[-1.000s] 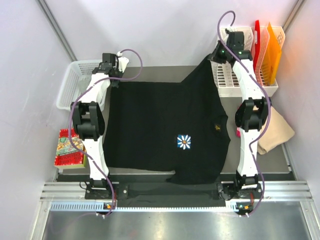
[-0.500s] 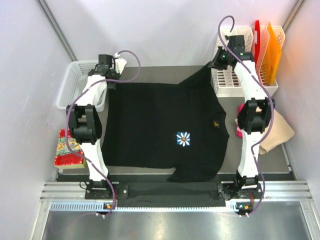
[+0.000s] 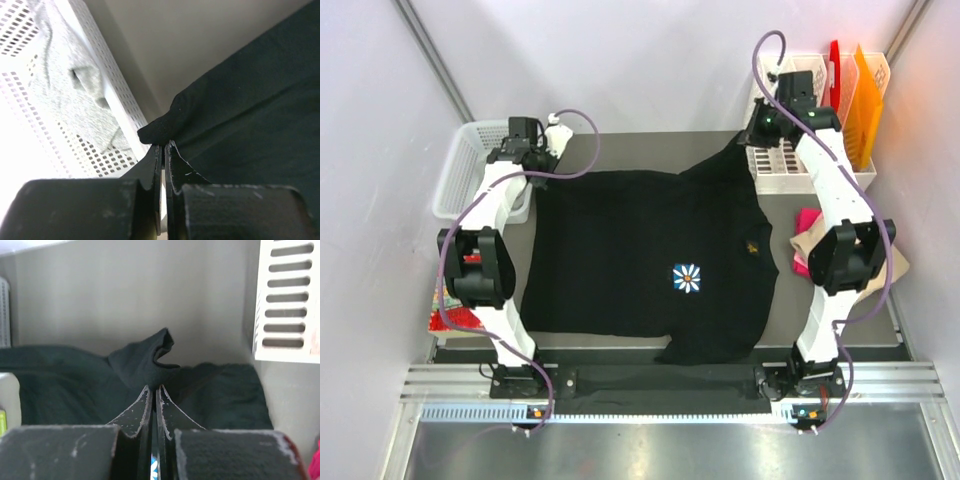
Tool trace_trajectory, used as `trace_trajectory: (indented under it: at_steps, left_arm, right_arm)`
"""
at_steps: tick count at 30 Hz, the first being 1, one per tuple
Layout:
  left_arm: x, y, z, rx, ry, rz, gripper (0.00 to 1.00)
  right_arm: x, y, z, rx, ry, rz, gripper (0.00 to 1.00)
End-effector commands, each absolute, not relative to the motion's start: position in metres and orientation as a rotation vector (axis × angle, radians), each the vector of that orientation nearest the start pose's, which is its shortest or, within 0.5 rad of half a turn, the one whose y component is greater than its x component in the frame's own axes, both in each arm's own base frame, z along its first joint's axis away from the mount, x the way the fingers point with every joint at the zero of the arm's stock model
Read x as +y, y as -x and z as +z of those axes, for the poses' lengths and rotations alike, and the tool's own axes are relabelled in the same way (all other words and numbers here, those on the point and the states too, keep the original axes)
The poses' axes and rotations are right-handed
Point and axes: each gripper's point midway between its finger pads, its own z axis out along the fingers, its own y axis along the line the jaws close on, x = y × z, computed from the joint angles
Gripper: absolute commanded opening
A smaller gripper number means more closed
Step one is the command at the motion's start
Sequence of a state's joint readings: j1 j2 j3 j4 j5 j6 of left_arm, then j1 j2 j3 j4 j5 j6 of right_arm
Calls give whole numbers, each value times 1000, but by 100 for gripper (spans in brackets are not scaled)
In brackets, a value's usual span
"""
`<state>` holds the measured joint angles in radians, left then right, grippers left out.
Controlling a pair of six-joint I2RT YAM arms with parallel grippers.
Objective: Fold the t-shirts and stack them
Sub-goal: Fold the flattened tshirt in 1/3 of the way
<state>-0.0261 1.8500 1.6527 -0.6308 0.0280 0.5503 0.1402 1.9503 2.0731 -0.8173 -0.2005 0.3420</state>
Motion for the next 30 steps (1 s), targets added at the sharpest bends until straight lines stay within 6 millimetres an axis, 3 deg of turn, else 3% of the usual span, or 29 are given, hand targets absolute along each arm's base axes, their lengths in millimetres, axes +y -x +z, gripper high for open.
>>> trace_trajectory:
  at_steps: [1, 2, 4, 5, 7, 8, 10, 11, 12, 14, 15, 16, 23, 30]
  left_arm:
    - [4, -468, 191, 2261, -742, 217, 0]
    - [3, -462, 184, 2276, -755, 213, 0]
    - [2, -453, 185, 2275, -762, 211, 0]
    - [2, -449, 183, 2279, -771, 207, 0]
    - [4, -437, 177, 2293, -786, 212, 0]
    - [5, -433, 175, 2300, -788, 218, 0]
    - [5, -421, 172, 2320, -796, 212, 0]
    - [4, -417, 170, 2325, -800, 202, 0]
    - [3, -408, 168, 2334, -802, 190, 0]
    - [1, -398, 170, 2329, -805, 173, 0]
    - [1, -393, 168, 2335, -803, 168, 0]
    - [1, -385, 159, 2355, -812, 164, 0]
    - [2, -355, 141, 2401, -805, 145, 0]
    - [5, -338, 125, 2447, -802, 145, 0]
  right_arm:
    - [128, -470, 284, 2268, -58, 434, 0]
    - [128, -462, 274, 2299, -58, 430, 0]
    - [129, -446, 277, 2301, -45, 424, 0]
    - [127, -437, 264, 2337, -47, 409, 0]
    - [125, -422, 267, 2332, -40, 401, 0]
    - [123, -413, 253, 2366, -39, 383, 0]
    - [118, -401, 255, 2358, -39, 373, 0]
    - [115, -394, 242, 2389, -38, 355, 0]
    - [113, -387, 244, 2380, -39, 354, 0]
    - [110, -375, 228, 2416, -41, 343, 0]
    - [109, -370, 231, 2407, -42, 346, 0]
    - [108, -363, 220, 2433, -44, 345, 0]
    - [102, -332, 204, 2466, -54, 340, 0]
    - [98, -310, 190, 2500, -58, 336, 0]
